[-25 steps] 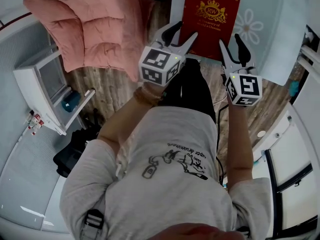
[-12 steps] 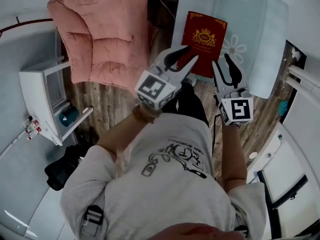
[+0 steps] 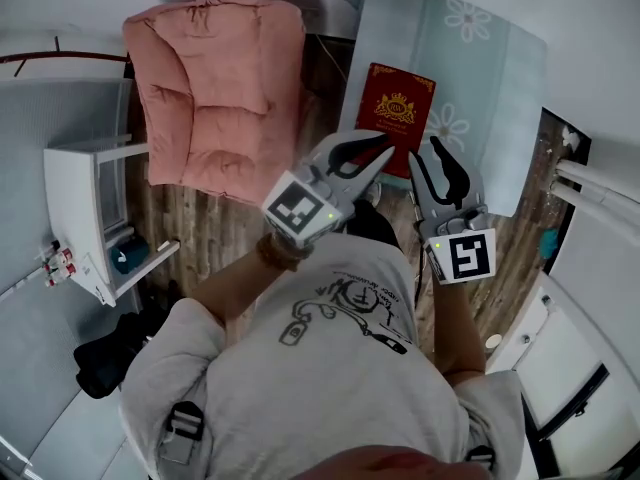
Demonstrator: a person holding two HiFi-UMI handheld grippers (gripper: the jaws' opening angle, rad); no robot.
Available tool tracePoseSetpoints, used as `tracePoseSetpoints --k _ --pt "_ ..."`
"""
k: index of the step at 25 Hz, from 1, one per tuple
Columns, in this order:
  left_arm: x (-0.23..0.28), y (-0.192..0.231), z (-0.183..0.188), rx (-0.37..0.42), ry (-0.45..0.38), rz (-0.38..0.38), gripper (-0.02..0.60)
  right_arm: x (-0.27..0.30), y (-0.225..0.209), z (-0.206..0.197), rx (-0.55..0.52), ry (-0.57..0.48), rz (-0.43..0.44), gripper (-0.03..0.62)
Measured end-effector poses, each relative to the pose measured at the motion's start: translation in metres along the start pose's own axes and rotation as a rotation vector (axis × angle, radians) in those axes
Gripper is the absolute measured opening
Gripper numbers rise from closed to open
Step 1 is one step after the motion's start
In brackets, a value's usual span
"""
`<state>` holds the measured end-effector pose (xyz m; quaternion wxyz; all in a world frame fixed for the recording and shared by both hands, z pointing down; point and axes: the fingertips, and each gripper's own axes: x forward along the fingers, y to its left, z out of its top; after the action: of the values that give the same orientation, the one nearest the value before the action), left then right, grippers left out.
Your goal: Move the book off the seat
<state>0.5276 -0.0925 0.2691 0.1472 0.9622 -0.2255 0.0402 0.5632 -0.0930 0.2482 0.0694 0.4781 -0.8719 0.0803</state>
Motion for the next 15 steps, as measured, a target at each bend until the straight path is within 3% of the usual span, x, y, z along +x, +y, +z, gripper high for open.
tracePoseSetpoints --k 6,15 --pt "-0.013 -0.017 0.059 0.043 -0.114 -0.013 0.006 -0.017 0.017 0.058 -0.035 -0.081 0.016 0.11" --pt "-0.032 -0.044 0.109 0.084 -0.164 -0.089 0.005 -0.033 0.044 0.107 -0.061 -0.14 0.037 0.055"
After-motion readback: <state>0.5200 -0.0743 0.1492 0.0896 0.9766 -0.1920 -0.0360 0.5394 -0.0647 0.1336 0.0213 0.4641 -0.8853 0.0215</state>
